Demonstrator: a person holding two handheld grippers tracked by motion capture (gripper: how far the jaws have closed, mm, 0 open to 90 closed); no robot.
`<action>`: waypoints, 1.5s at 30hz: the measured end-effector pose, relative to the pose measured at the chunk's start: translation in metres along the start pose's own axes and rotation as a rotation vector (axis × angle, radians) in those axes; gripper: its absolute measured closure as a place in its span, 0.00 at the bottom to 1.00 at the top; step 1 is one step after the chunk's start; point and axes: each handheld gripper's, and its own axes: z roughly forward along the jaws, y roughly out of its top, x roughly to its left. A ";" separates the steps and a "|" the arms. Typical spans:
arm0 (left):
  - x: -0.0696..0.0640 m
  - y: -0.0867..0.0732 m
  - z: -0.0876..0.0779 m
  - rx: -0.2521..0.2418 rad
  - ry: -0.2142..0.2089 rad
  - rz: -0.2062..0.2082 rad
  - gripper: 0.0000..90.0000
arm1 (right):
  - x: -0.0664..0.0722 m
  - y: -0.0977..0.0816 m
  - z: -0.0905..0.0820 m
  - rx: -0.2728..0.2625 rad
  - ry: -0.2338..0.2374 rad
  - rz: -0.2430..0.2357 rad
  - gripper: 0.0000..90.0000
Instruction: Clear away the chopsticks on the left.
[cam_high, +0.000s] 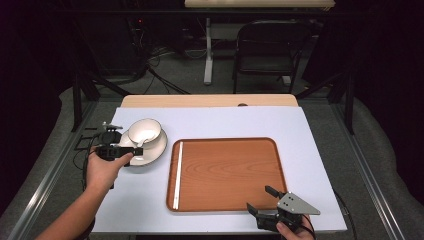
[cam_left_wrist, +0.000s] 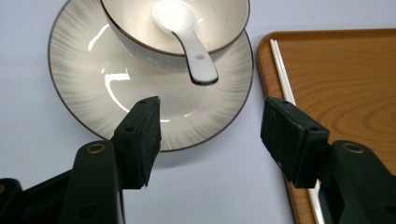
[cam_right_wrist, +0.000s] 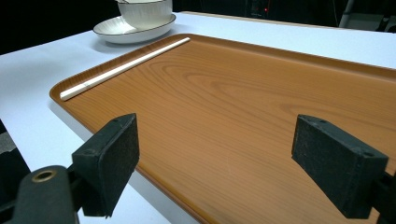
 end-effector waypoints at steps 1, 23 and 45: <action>0.001 0.001 0.000 -0.004 0.004 -0.001 0.42 | 0.000 0.000 0.000 0.000 0.000 -0.002 0.16; 0.007 0.018 0.024 -0.018 0.020 -0.050 0.43 | -0.001 0.000 0.001 0.000 0.002 0.003 0.16; 0.033 0.022 0.030 -0.053 0.113 -0.102 0.41 | 0.000 0.000 0.000 0.003 0.005 0.003 0.16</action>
